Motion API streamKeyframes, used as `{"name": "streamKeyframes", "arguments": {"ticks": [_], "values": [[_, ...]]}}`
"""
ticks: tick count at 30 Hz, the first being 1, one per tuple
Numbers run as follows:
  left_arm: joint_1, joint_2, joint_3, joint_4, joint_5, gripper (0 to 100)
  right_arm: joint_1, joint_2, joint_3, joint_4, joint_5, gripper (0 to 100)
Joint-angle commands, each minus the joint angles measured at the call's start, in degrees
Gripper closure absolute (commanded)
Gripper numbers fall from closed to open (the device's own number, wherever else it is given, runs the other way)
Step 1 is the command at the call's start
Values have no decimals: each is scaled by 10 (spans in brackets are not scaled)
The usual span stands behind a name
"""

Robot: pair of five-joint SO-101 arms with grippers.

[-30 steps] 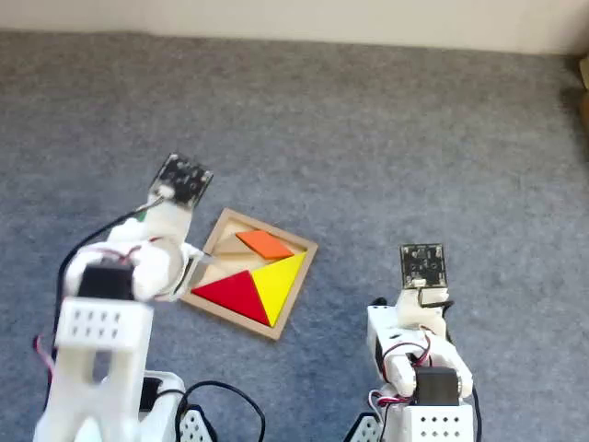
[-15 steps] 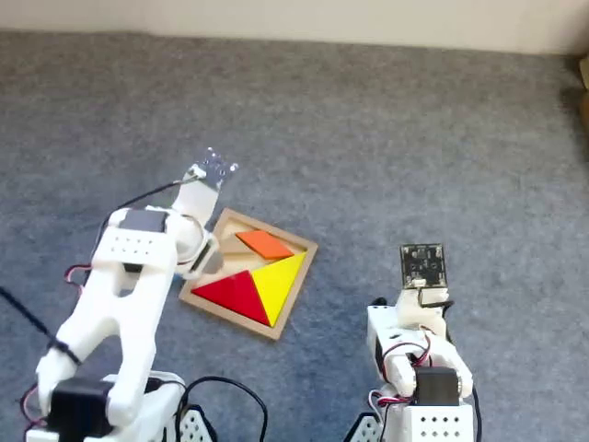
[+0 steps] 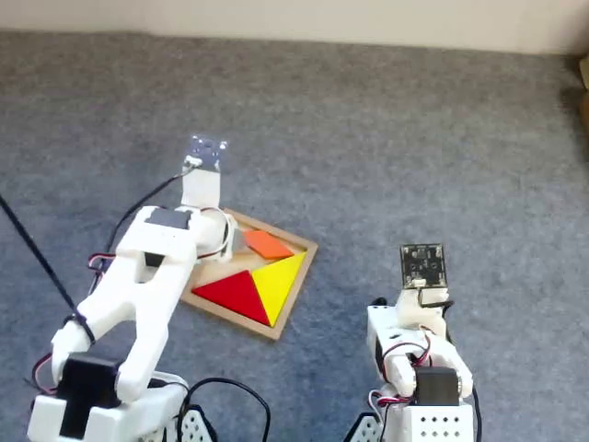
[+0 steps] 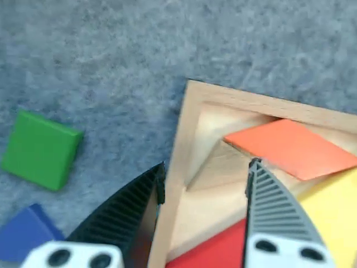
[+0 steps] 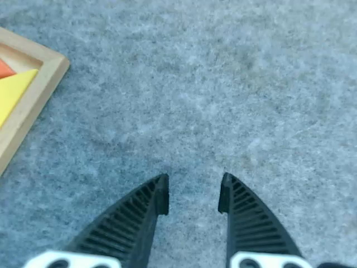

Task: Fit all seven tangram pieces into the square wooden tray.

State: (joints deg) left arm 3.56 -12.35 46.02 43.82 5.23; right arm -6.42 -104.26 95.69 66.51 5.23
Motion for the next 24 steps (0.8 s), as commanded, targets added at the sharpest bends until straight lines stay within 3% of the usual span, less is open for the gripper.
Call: {"name": "streamKeyframes", "arguments": {"ticks": [1,6,11,14,19,24], "values": [[24,0,-29,-8,6,761,7,-7,80,0,7,843],[25,25,-26,-5,1,761,7,-7,80,0,7,843],[23,65,-26,-5,-76,764,7,-7,80,0,7,843],[23,67,-30,30,-84,764,7,-7,80,0,7,843],[27,1,-50,112,-82,765,7,-7,80,0,7,843],[24,-88,-51,132,-81,765,7,-7,80,1,7,843]]}}
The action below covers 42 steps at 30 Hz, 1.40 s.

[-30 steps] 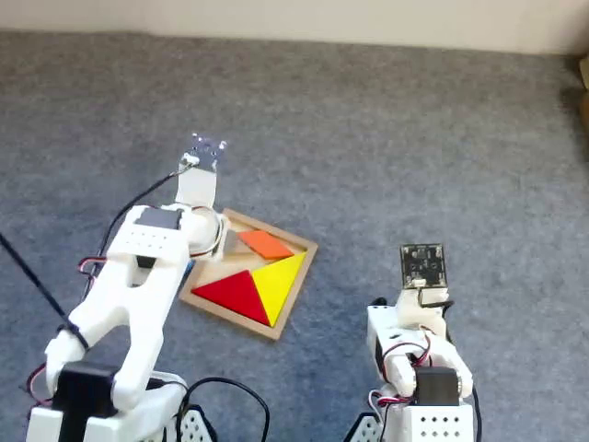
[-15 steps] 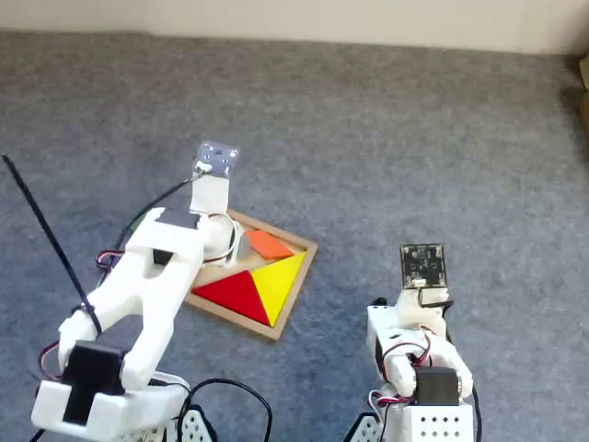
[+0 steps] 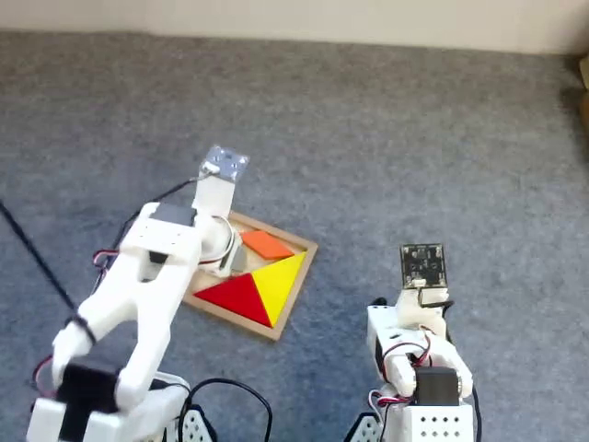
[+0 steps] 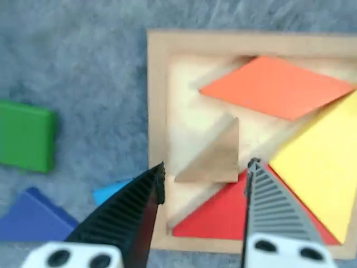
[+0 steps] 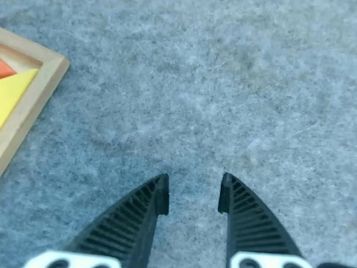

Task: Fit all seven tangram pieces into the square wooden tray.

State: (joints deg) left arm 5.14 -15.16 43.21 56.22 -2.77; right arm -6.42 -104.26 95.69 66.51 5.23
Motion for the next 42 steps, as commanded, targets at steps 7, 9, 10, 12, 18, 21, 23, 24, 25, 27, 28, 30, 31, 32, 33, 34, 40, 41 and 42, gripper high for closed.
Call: {"name": "streamKeyframes", "arguments": {"ticks": [7,9,10,12,18,21,23,24,25,27,28,30,31,32,33,34,40,41,42], "values": [[7,-90,-22,6,-2,765,7,-7,80,1,7,843],[5,-90,-21,7,-3,765,7,-7,80,1,7,843],[4,-89,-21,7,-3,765,7,-7,80,1,7,843],[3,-89,-9,6,-4,763,7,-7,80,1,7,843],[4,-89,51,-82,-4,762,7,-7,80,1,7,843],[4,-89,72,-108,-4,761,7,-7,80,1,7,843],[4,-89,79,-117,-4,761,7,-7,80,1,7,843],[4,-88,82,-121,-4,761,7,-7,80,1,7,843],[4,-88,86,-124,-4,761,7,-7,80,1,7,843],[5,-88,95,-135,-4,761,7,-7,80,1,7,843],[5,-88,99,-142,-4,761,7,-7,80,1,7,843],[5,-88,107,-156,-4,761,7,-7,80,1,7,843],[5,-88,111,-162,-4,761,7,-7,80,1,7,843],[5,-88,116,-166,-4,761,7,-7,80,1,7,843],[5,-88,119,-171,-4,761,7,-7,80,1,7,843],[5,-88,122,-177,-4,761,7,-7,80,1,7,843],[4,-49,118,-190,-4,761,7,-7,80,1,7,843],[1,-27,109,-193,-4,761,7,-7,80,1,7,843],[-1,-5,99,-194,-4,761,7,-7,80,1,7,843]]}}
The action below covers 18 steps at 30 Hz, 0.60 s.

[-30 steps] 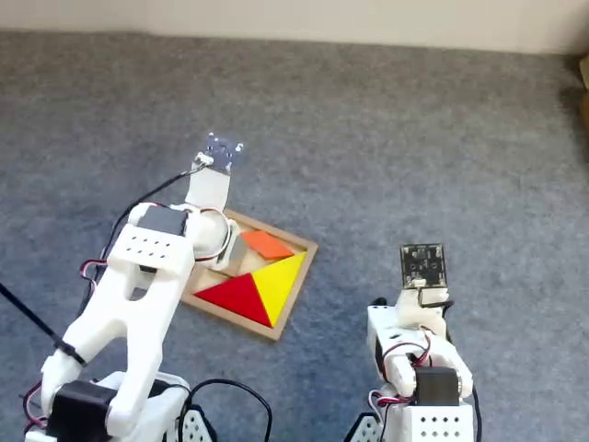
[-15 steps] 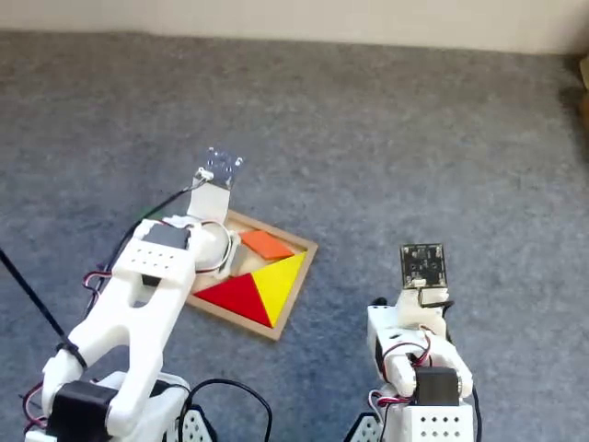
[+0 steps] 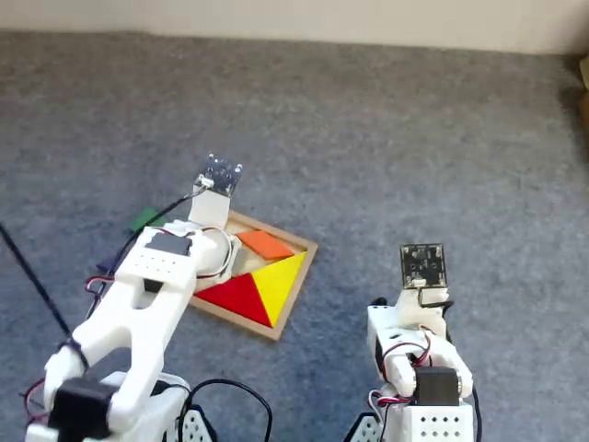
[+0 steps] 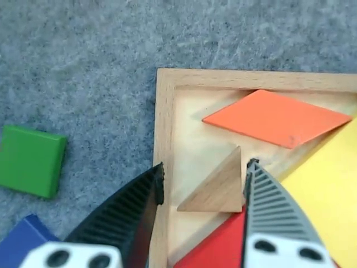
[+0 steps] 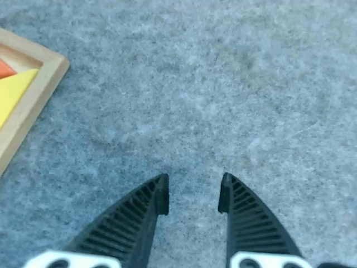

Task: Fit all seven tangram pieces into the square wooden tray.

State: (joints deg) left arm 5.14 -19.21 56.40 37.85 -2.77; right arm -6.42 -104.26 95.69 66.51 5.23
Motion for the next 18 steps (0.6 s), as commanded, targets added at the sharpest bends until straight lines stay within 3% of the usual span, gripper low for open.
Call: {"name": "streamKeyframes", "arguments": {"ticks": [1,7,18], "values": [[-8,56,-49,-9,-4,761,7,-7,80,1,7,843],[-51,118,-119,17,-2,765,7,-7,80,1,7,843],[-79,118,-127,76,-4,765,7,-7,80,1,7,843]]}}
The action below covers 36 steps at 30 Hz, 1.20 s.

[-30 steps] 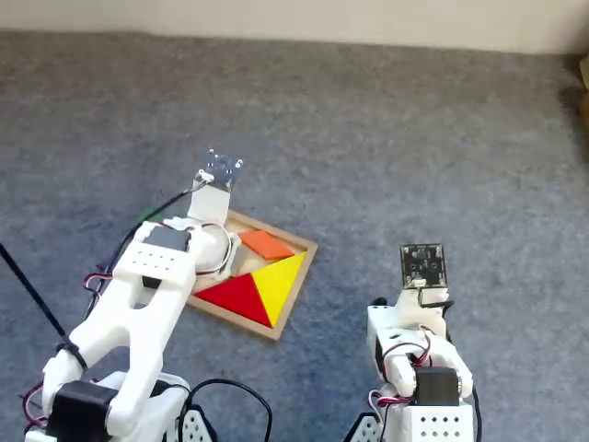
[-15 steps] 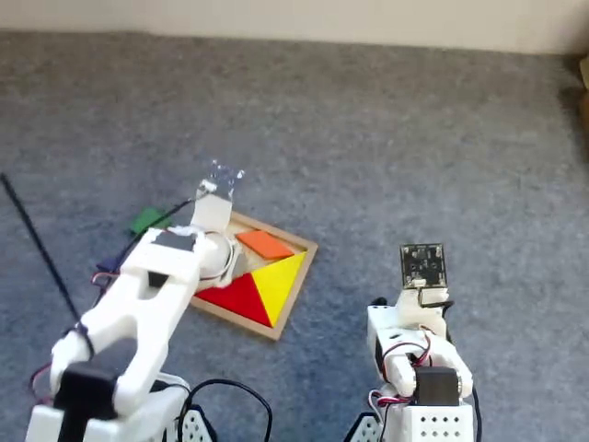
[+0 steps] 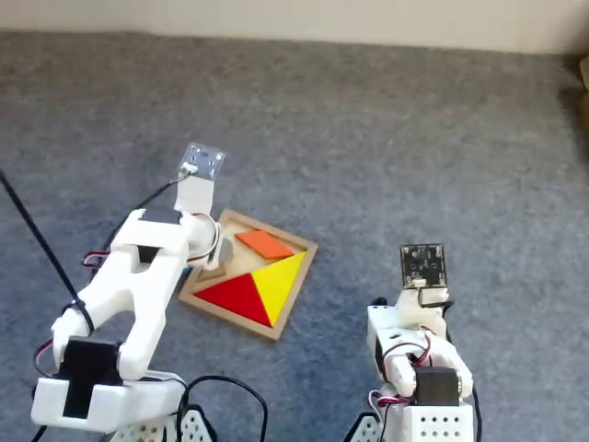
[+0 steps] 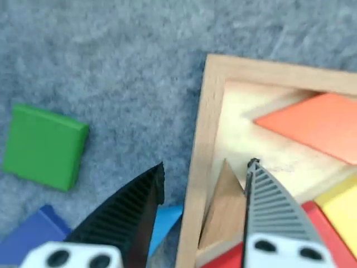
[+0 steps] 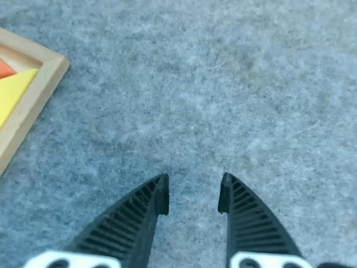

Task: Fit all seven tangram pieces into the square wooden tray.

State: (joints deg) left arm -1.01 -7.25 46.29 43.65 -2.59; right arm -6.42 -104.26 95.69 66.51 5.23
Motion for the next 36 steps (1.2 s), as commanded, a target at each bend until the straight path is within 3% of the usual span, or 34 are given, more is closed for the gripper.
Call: {"name": "streamKeyframes", "arguments": {"ticks": [1,13,25,36], "values": [[-21,-1,-26,22,-5,765,7,-7,80,1,7,843],[-37,-15,-23,78,-7,765,7,-7,80,1,7,843],[-34,-225,9,90,-6,762,7,-7,80,2,7,843],[-11,-71,-5,-51,-5,761,7,-7,80,2,7,843]]}}
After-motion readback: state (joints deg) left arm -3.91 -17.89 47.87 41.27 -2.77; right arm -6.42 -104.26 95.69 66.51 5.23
